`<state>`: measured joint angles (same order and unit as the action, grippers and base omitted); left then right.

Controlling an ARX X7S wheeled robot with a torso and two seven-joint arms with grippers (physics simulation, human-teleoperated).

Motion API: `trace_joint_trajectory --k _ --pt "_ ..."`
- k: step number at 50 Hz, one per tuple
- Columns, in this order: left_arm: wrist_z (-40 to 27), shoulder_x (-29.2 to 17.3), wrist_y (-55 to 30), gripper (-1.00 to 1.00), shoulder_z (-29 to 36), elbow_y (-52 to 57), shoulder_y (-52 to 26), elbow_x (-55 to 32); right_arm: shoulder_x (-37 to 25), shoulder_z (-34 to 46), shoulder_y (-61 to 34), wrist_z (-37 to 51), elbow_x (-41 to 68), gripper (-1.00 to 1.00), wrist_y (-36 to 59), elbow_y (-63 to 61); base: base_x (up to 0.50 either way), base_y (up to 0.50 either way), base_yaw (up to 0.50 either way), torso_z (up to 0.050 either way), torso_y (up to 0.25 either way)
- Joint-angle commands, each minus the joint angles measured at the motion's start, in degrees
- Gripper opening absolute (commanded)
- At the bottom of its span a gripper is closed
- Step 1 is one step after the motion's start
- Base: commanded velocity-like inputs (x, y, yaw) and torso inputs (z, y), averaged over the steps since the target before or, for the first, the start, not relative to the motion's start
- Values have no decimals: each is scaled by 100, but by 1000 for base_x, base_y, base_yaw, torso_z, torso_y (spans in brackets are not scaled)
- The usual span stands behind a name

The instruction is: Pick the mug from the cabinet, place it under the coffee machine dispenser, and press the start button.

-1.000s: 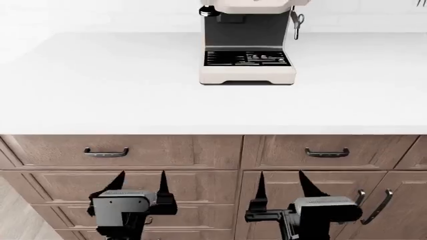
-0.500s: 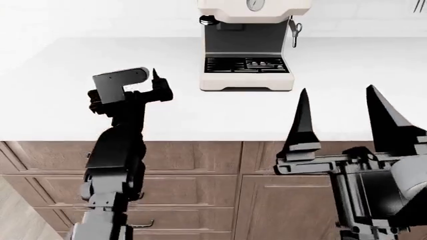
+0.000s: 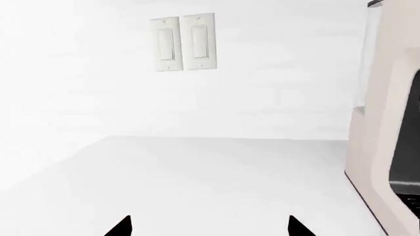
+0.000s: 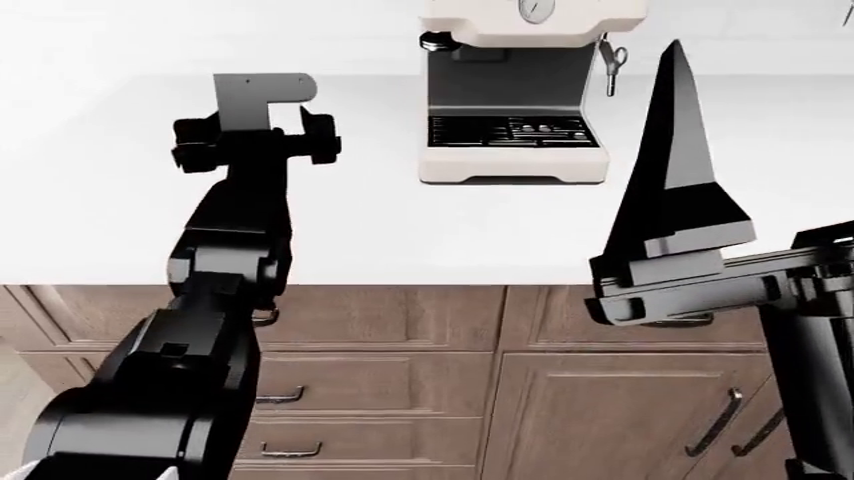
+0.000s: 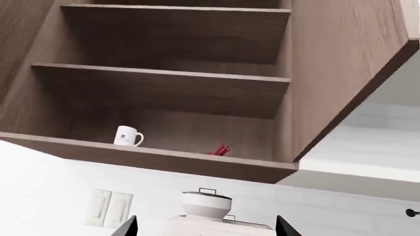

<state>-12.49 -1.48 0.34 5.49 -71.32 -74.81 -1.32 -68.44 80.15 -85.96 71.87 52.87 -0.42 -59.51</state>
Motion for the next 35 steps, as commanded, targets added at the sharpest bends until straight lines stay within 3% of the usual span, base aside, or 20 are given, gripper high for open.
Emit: trace_joint_trajectory --k 1,5,35 --pt "-107 -22 -337 100 17 -367 -262 101 -173 5501 -4693 1389 -246 100 -1560 -48 168 500 0 0 0" --pt "-119 -25 -475 100 -79 -367 -286 69 -66 5856 -4892 1535 -378 100 -1719 -48 168 500 0 0 0" --pt "-187 -12 -578 100 90 -367 -264 131 191 5692 -4895 1806 -294 100 -1360 -48 303 466 0 0 0"
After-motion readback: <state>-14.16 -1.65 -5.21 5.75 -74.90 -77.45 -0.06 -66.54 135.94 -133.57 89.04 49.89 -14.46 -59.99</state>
